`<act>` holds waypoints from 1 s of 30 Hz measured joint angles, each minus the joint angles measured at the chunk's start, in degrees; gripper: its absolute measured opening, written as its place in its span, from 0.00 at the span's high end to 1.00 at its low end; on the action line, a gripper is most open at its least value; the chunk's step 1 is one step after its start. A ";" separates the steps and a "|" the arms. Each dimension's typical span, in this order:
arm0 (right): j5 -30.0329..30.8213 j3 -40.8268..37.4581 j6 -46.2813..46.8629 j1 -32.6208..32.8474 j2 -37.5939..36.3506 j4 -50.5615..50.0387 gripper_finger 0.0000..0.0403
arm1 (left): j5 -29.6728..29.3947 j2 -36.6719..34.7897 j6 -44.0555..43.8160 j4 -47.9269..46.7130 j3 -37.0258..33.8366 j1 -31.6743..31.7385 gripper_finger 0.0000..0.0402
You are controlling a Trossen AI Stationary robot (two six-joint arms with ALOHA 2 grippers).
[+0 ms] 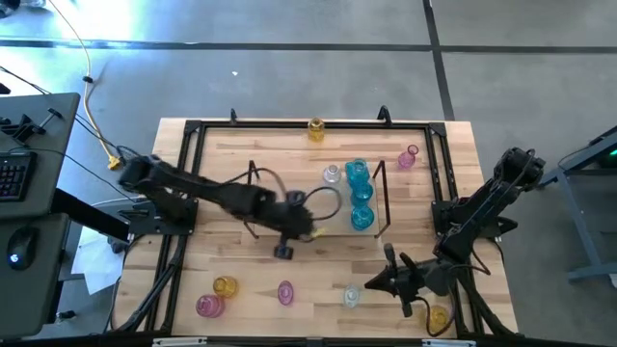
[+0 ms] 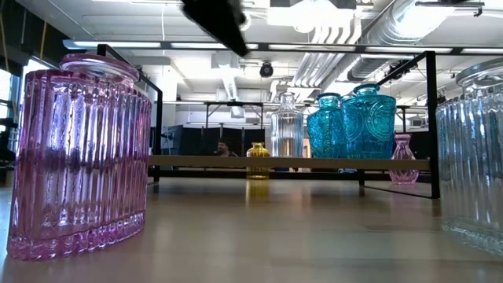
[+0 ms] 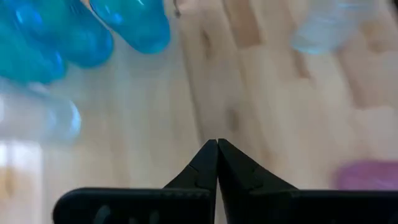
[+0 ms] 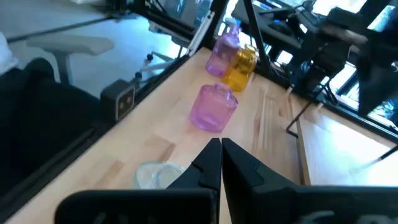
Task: Sort vases onto shelf
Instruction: Put the right transparent vase aligned with the other transparent vase on the shelf
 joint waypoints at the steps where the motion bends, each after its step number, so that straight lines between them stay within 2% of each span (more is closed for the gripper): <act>1: 0.01 0.02 -0.14 0.00 -0.02 0.14 1.00 | -0.04 -1.72 -2.17 -2.01 -0.77 -1.26 1.00; 9: 0.06 0.00 -0.36 -0.57 -0.04 0.10 1.00 | -0.14 -10.71 -17.52 -14.35 -1.73 -13.78 1.00; 17: 0.06 0.00 -0.36 -0.57 -0.04 -0.03 1.00 | -2.38 -11.63 -30.88 -23.39 -1.73 -22.55 0.99; 22: 0.04 0.00 0.86 -0.57 -0.04 -0.03 1.00 | -5.43 -11.39 -31.59 -23.29 -1.77 -23.89 0.96; 26: 0.04 0.02 2.75 -0.55 -0.04 -0.08 1.00 | -10.70 -11.33 -31.67 -22.27 -1.86 -24.00 0.93; 30: 0.23 1.99 4.28 -0.02 -0.04 -3.71 1.00 | -10.92 -11.34 -25.77 -10.70 -5.84 -23.91 0.97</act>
